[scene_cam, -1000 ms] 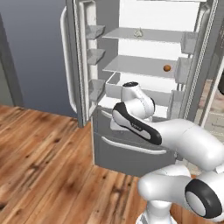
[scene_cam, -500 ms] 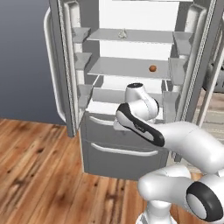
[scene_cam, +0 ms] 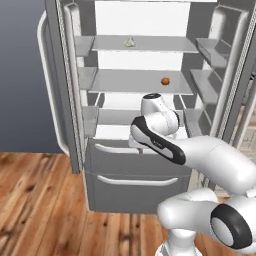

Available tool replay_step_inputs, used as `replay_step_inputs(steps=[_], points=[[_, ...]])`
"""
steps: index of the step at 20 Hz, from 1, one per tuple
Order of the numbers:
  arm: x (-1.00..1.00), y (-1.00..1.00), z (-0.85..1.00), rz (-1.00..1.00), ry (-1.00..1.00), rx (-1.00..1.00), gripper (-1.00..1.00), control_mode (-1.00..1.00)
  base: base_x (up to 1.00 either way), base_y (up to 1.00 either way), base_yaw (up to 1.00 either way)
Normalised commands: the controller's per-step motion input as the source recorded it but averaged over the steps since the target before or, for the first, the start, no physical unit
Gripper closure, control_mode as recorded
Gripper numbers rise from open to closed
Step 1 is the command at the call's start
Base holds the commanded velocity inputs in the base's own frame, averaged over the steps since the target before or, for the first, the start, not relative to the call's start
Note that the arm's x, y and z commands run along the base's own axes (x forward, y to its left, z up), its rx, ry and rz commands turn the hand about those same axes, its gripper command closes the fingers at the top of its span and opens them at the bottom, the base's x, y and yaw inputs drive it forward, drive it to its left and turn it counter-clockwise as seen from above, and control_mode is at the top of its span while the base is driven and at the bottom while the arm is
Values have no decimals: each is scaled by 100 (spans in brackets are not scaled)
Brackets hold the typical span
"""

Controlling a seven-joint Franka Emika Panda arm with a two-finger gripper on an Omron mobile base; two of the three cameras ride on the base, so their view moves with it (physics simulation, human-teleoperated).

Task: Retrieve the bottle and the shaker from the cabinet and place them next to the mixing bowl on the counter. Then add garlic from the fridge to the mixing bowl.

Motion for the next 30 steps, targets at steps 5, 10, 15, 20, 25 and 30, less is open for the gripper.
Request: replay_step_inputs(steps=[5, 10, 15, 20, 25, 30], points=[[0, 0, 0, 0, 0, 0, -100, 100, 22, 8, -31], [0, 0, 0, 0, 0, 0, -100, 100, 25, 75, -29], [0, 0, 0, 0, 0, 0, -100, 100, 48, 58, -31], [0, 0, 0, 0, 0, 0, -100, 100, 45, -41, -35], [0, 0, 0, 0, 0, 0, -100, 100, 31, 12, -20], [0, 0, 0, 0, 0, 0, -100, 100, 50, 44, -16]])
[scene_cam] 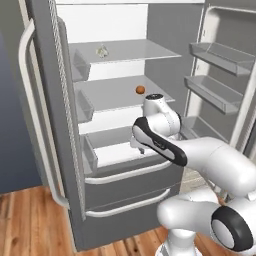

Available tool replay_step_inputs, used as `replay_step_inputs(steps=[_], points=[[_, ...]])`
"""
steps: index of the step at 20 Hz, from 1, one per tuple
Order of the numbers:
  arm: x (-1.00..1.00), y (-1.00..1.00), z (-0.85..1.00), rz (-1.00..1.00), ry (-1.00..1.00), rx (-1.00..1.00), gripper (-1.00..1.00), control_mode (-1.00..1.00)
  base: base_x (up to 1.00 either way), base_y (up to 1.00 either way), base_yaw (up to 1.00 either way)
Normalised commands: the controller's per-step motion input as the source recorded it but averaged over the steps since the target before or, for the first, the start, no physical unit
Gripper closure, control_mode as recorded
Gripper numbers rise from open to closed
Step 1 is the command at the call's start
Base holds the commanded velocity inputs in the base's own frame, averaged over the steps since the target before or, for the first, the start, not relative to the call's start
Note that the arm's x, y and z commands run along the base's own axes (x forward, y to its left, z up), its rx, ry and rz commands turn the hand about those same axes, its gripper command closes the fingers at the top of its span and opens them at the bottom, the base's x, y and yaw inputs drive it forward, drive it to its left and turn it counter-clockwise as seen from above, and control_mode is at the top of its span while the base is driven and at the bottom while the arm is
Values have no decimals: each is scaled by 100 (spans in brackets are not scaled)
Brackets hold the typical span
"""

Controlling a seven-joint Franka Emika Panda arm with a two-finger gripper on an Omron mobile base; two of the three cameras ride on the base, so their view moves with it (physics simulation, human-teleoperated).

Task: Retrieve the bottle and the shaker from the cabinet and place them next to the mixing bowl on the counter. Then add garlic from the fridge to the mixing bowl.

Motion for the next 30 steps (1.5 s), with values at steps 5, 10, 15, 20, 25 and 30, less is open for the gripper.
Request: replay_step_inputs(steps=[5, 10, 15, 20, 25, 30], points=[[0, 0, 0, 0, 0, 0, -100, 100, 56, 16, -9], [0, 0, 0, 0, 0, 0, -100, 100, 51, 0, -2], [0, 0, 0, 0, 0, 0, -100, 100, 13, 0, 0], [0, 0, 0, 0, 0, 0, -100, 100, 12, 3, 0], [0, 0, 0, 0, 0, 0, -100, 100, 16, 3, 0], [3, 1, 1, 0, -5, 0, -100, -100, 0, 0, 0]])
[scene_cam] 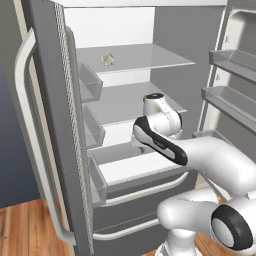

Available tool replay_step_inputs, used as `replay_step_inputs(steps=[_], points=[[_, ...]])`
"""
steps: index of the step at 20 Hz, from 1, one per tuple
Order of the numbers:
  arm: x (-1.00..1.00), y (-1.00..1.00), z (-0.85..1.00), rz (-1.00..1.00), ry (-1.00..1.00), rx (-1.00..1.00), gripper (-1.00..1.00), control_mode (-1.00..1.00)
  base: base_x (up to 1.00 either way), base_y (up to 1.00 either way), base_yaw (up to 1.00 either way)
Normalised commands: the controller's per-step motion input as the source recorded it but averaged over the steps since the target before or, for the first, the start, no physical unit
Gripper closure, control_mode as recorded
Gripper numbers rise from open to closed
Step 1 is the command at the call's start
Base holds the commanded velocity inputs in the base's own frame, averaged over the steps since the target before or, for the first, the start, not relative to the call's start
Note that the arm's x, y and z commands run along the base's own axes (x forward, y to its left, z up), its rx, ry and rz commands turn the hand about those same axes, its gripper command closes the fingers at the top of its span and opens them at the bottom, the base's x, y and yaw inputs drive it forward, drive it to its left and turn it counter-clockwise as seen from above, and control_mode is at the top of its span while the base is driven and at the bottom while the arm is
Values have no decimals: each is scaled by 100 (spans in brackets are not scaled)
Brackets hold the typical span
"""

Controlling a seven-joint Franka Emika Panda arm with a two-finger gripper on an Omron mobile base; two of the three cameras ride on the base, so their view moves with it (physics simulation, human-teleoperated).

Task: Retrieve the bottle and the shaker from the cabinet and place them next to the mixing bowl on the counter. Then add garlic from the fridge to the mixing bowl.

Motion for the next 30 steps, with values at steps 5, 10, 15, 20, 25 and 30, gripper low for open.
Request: replay_step_inputs(steps=[5, 10, 15, 20, 25, 30], points=[[0, 1, 47, 9, -19, 0, -100, -100, 0, 0, 0], [-12, 0, 100, 27, -24, 19, -100, -100, 0, 0, 0], [0, 7, 80, 40, -65, 10, -100, -100, 0, 0, 0], [0, 20, 88, 27, -67, -21, -100, -100, 0, 0, 0], [2, 27, 100, 3, -39, -16, -100, -100, 0, 0, 0], [3, 18, 89, -18, -2, 8, -100, -100, 0, 0, 0]])
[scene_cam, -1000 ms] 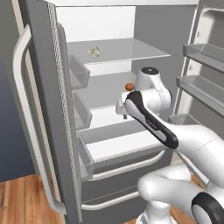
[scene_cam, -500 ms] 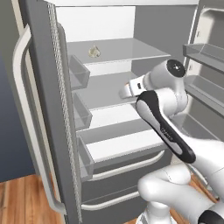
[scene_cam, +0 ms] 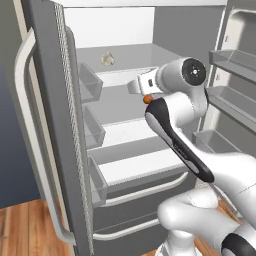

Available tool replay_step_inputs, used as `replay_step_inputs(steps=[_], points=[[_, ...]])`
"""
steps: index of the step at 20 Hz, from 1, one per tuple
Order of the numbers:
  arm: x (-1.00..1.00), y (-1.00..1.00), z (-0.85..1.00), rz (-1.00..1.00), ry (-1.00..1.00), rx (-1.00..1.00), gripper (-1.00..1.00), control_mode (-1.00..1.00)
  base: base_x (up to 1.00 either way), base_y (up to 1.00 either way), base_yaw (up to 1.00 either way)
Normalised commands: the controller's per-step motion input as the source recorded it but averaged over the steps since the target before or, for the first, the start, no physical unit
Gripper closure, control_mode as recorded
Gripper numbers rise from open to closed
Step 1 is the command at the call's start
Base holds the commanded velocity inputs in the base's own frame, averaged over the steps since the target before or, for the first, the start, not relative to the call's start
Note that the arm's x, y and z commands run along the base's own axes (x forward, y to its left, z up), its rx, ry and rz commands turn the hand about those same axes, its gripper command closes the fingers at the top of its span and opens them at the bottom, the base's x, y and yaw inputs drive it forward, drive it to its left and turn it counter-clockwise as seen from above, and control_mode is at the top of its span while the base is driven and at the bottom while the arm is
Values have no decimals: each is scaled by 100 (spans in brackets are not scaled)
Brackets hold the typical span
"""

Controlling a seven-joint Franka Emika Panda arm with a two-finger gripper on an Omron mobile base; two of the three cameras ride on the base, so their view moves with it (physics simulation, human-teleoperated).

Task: Retrieve the bottle and the shaker from the cabinet and place them next to the mixing bowl on the counter. Then add garlic from the fridge to the mixing bowl.

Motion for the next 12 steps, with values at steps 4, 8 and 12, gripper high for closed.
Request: replay_step_inputs(steps=[4, 8, 12], points=[[3, -7, 51, -24, 14, 13, -100, -100, 0, 0, 0], [7, -2, 19, 0, 4, 12, -100, -100, 0, 0, 0], [6, 0, 0, 9, 0, 0, -100, -100, 0, 0, 0]])
